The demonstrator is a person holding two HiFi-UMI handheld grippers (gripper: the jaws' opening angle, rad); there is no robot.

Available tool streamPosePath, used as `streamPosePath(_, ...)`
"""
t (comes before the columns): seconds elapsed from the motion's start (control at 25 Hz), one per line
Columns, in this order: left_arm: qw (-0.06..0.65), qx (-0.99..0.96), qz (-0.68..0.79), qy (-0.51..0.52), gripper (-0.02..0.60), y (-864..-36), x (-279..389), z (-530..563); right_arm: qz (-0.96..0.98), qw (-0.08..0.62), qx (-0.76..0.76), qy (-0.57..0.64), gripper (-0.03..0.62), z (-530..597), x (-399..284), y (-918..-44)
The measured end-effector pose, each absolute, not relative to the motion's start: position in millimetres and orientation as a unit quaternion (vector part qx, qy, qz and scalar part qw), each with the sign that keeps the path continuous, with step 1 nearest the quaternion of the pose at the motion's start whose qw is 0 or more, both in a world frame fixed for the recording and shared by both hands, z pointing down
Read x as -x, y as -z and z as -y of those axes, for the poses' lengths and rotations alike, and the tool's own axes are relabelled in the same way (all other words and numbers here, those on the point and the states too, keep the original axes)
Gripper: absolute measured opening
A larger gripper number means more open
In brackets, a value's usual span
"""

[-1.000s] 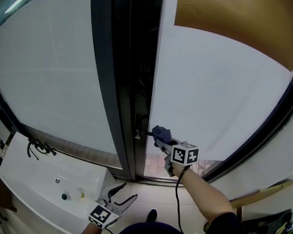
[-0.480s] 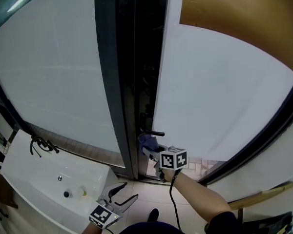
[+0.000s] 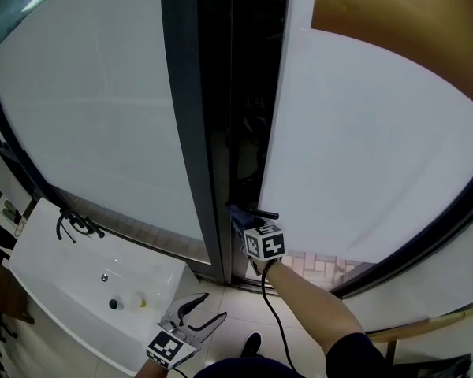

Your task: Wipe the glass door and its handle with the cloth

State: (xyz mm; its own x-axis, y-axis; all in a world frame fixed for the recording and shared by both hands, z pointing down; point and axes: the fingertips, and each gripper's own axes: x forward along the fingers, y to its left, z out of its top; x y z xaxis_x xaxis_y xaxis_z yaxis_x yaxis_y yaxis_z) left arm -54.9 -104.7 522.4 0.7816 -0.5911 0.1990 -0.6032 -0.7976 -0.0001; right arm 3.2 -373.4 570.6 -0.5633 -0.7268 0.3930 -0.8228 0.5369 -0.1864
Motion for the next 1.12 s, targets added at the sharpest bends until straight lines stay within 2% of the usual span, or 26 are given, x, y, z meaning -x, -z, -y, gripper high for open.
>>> streamPosePath(0.4, 0.038, -0.940, 0.325, -0.092, 0.236, -520.5, 52.9, 113.2, 0.866, 0.136, -0.450, -0.167, 0.146, 383.4, -21.7, -579.8)
streamPosePath(0.68, 0.033, -0.943, 0.319, -0.090, 0.236, -521.5, 48.8, 111.4, 0.842, 0.175, -0.477, -0.183, 0.145, 380.9, -66.6, -604.9)
streamPosePath(0.84, 0.033, -0.944, 0.315, -0.090, 0.236, -522.0, 47.3, 109.4, 0.840, 0.146, -0.481, -0.203, 0.146, 372.9, -75.6, -601.5)
streamPosePath(1.0, 0.034, -0.945, 0.313, -0.090, 0.236, -519.1, 44.5, 110.1, 0.864, 0.093, -0.446, -0.213, 0.146, 370.9, -42.6, -580.9)
streamPosePath(1.12, 0.034, -0.946, 0.311, -0.088, 0.236, -516.6, 39.5, 109.5, 0.872, 0.096, -0.434, -0.205, 0.146, 376.1, -20.4, -574.9)
